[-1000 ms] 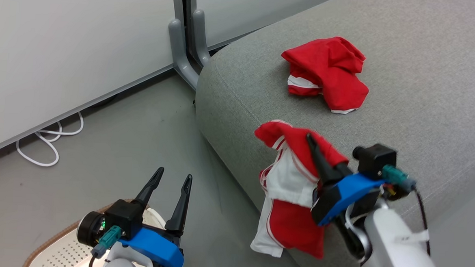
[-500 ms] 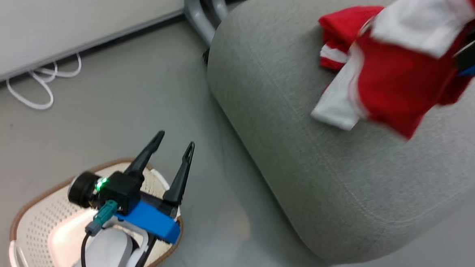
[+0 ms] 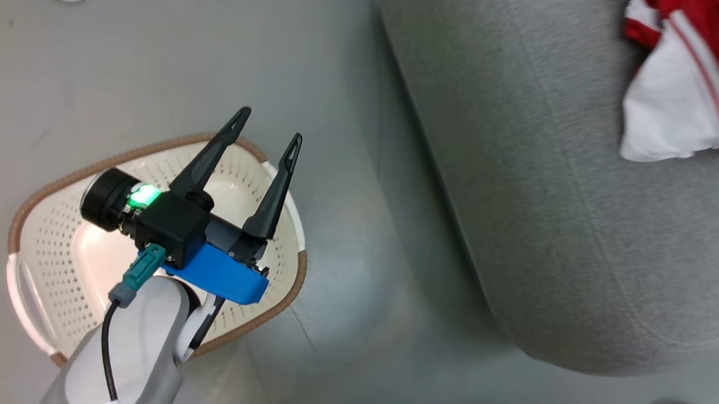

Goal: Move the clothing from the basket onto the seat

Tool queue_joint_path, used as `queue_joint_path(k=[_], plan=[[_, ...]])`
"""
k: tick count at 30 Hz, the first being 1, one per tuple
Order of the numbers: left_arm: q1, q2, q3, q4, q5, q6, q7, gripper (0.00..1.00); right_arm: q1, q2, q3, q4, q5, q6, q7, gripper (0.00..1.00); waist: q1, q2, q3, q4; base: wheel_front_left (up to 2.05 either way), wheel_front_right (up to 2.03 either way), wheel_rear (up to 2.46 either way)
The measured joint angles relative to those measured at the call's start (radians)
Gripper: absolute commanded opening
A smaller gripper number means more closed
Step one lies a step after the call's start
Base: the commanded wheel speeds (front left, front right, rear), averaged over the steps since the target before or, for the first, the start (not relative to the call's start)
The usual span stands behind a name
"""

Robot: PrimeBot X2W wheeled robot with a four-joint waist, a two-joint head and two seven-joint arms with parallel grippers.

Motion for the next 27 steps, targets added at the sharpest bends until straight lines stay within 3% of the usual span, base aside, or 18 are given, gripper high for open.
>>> queue_joint_path(k=[7, 22, 23, 24, 25, 26, 27], plan=[[-0.023, 0.002, -0.005, -0.027, 0.012, 0.0, 0.0, 1.0, 0.022, 0.039, -0.063, 0.167, 0.008, 0.0, -0.08, 0.0, 0.0, 0.0, 0.087, 0.059, 0.0, 0.0, 0.0], [-0.039, -0.016, 0.001, -0.016, 0.024, 0.0, 0.0, 1.0, -0.019, 0.027, -0.003, 0.346, -0.016, 0.0, -0.178, 0.0, -0.0001, 0.0, 0.09, 0.082, 0.0, 0.0, 0.0], [-0.039, -0.017, 0.001, -0.016, 0.024, 0.0, 0.0, 1.0, -0.022, 0.025, 0.0, 0.35, -0.015, 0.0, -0.181, 0.02, -0.0001, 0.0, 0.088, 0.082, 0.0, 0.0, 0.0], [-0.039, -0.018, 0.001, -0.016, 0.024, 0.0, 0.0, 1.0, -0.023, 0.022, 0.004, 0.353, -0.015, 0.0, -0.182, 0.18, -0.0001, 0.0, 0.086, 0.082, 0.0, 0.0, 0.0], [-0.039, -0.018, 0.002, -0.016, 0.024, 0.0, 0.0, 1.0, -0.024, 0.021, 0.007, 0.357, -0.014, 0.0, -0.187, 0.24, -0.0002, 0.0, 0.084, 0.082, 0.0, 0.0, 0.0], [-0.039, -0.019, 0.002, -0.016, 0.024, 0.0, 0.0, 1.0, -0.024, 0.019, 0.01, 0.361, -0.013, 0.0, -0.189, 0.38, -0.0001, 0.0, 0.082, 0.081, 0.0, 0.0, 0.0], [-0.039, -0.019, 0.002, -0.016, 0.024, 0.0, 0.0, 1.0, -0.024, 0.018, 0.012, 0.365, -0.012, 0.0, -0.19, 0.63, -0.0002, 0.0, 0.081, 0.081, 0.0, 0.0, 0.0]])
